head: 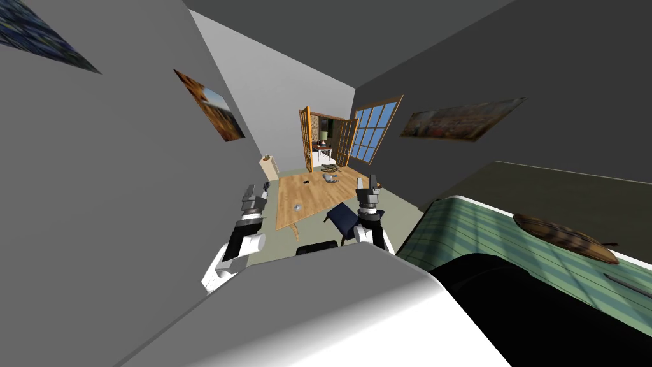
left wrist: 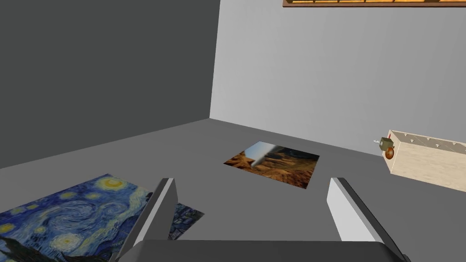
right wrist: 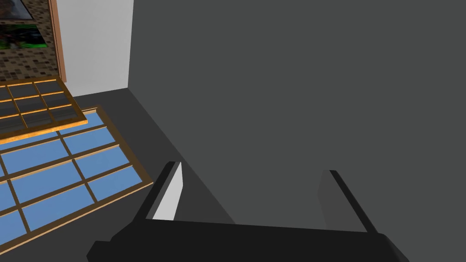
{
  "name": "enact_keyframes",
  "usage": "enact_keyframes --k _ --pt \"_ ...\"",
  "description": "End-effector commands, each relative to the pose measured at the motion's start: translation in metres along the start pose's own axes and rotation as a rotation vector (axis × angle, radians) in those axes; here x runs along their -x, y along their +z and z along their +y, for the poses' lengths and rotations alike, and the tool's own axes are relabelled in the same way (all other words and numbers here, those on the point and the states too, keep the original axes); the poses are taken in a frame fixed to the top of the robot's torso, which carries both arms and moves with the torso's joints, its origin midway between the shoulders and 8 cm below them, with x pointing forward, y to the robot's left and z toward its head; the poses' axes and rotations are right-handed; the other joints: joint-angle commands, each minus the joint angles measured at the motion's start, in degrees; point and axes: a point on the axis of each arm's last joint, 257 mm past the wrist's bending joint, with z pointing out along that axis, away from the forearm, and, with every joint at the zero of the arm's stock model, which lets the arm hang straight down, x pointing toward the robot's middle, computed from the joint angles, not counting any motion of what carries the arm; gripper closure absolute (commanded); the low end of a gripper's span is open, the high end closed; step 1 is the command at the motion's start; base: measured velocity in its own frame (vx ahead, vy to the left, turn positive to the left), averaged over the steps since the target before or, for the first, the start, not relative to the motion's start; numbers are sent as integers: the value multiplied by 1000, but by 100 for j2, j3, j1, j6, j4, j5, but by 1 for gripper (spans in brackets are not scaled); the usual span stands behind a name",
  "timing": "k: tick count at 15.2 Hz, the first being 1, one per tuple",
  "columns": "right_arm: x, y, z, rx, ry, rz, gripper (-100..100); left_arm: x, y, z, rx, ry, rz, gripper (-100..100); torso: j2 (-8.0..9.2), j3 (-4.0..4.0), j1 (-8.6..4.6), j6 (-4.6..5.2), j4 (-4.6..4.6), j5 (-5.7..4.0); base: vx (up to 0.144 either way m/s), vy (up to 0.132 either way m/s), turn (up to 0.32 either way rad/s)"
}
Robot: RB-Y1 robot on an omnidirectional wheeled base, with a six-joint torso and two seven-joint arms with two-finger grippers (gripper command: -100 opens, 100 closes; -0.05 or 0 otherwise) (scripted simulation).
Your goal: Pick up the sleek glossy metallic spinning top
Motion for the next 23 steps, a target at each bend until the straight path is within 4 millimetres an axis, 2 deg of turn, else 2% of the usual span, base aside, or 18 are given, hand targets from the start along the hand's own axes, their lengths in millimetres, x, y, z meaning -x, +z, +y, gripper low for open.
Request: enact_keyframes --k 1,2,4,5,9,10,12,13,15,16,18,19,20,22,23 --pt "0 0 0 0 0 0 0 6 3 17 35 -10 -9 -100 0 0 0 0 0 0 -8 -22 14" --pt "0 0 0 0 0 0 0 8 11 23 45 -27 -12 -100 -1 0 1 0 0 0 -10 -30 19" --pt "0 0 0 0 0 0 0 12 7 36 73 -26 -20 -100 0 0 -3 0 0 0 -9 -29 9" --pt "0 0 0 0 0 0 0 14 14 43 87 -45 -26 -100 -1 0 -2 0 0 0 -10 -24 12" --pt "0 0 0 0 0 0 0 24 12 74 150 -63 -48 -100 1 0 -1 1 0 0 -12 -24 11" --pt "0 0 0 0 0 0 0 25 20 79 160 -86 -55 -100 1 0 -1 0 0 0 -14 -31 25" --pt "0 0 0 0 0 0 0 30 14 95 193 -84 -66 -100 1 1 -3 0 0 0 -14 -28 7" --pt "0 0 0 0 0 0 0 31 22 101 205 -109 -75 -100 2 1 -2 0 0 0 -10 -29 13" --pt "0 0 0 0 0 0 0 35 15 115 235 -107 -85 -100 0 0 -4 0 0 -1 -7 -27 11" --pt "0 0 0 0 0 0 0 35 23 120 244 -134 -94 -100 0 0 -2 0 0 0 -9 -29 15" --pt "0 0 0 0 0 0 0 40 15 136 277 -132 -106 -100 -1 -1 -4 1 0 -1 -10 -27 10" --pt "0 0 0 0 0 0 0 41 22 144 293 -161 -117 -100 0 0 -2 0 0 0 -14 -26 18" --pt "0 0 0 0 0 0 0 43 17 153 315 -159 -125 -100 0 0 -2 0 0 -1 -14 -30 14" --pt "0 0 0 0 0 0 0 44 15 156 320 -159 -127 -100 2 1 -2 0 0 -1 -8 -17 4" --pt "0 0 0 0 0 0 0 44 22 164 336 -189 -139 -100 0 0 1 0 0 0 -9 -17 15"
